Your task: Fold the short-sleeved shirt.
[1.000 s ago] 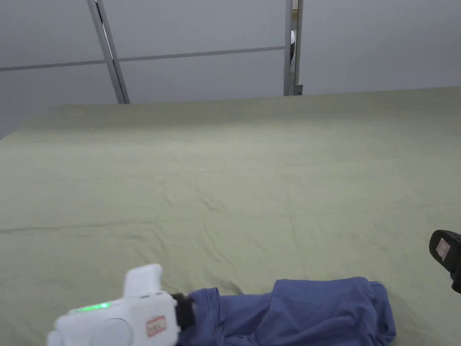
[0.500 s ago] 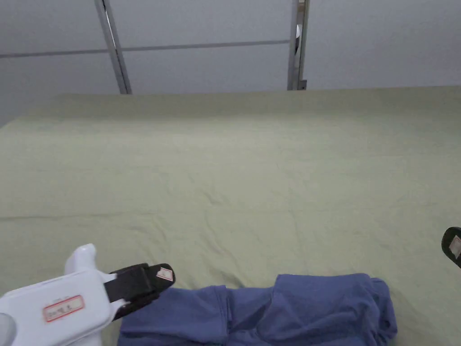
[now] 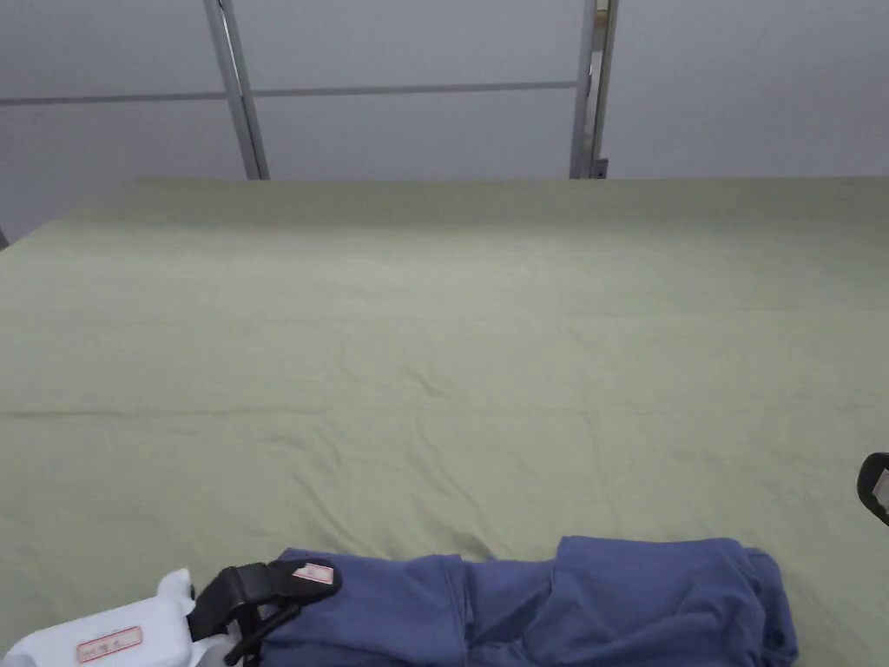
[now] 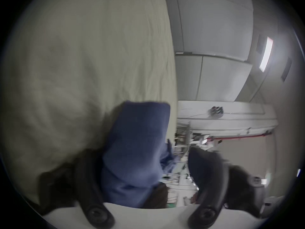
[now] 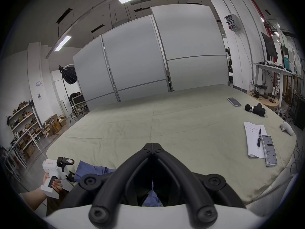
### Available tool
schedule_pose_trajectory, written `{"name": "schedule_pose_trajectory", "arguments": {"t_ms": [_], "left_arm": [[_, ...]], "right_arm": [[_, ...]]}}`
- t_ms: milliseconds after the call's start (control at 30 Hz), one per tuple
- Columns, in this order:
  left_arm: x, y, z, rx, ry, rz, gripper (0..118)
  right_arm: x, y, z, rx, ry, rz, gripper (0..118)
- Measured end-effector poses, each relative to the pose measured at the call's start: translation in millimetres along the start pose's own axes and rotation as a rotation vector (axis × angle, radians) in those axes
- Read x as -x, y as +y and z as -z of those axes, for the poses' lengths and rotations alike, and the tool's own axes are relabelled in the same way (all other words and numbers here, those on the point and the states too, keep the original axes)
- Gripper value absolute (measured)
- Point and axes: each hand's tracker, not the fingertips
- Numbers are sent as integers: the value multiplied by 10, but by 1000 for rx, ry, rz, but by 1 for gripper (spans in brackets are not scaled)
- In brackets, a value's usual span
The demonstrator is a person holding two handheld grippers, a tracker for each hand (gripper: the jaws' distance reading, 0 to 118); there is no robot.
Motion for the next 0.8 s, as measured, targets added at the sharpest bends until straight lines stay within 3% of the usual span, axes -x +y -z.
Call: {"name": "schedule_pose_trajectory", "arguments": {"t_ms": [67, 100, 133, 167, 300, 433, 533, 633, 800], "left_arm": [[-65, 2, 190, -22, 174, 55, 24], [-21, 23, 212, -22, 236, 33, 23], [27, 42, 143, -29, 73, -27, 23], [19, 70, 86, -20, 61, -61, 23], [-54, 97, -355, -85, 167, 43, 23], [-95, 202, -1045, -242, 249, 56, 23], [-302, 125, -1337, -316, 426, 81, 23], [-732, -119, -1226, -307, 564, 263, 23], [-1626, -541, -516, -196, 479, 560, 23]], "right_arm": [[24, 16, -16, -2, 1, -3, 2], [28, 26, -22, -3, 3, -5, 2], [31, 34, -29, -5, 3, -9, 2], [42, 38, -41, -8, 3, -14, 2], [36, 58, -52, -15, 3, -20, 2], [22, 45, -50, -21, 7, -11, 2], [9, 8, -21, -26, 19, 14, 2], [-16, -53, 31, -21, 36, 37, 2], [61, -63, -15, -14, 53, 26, 2]]}}
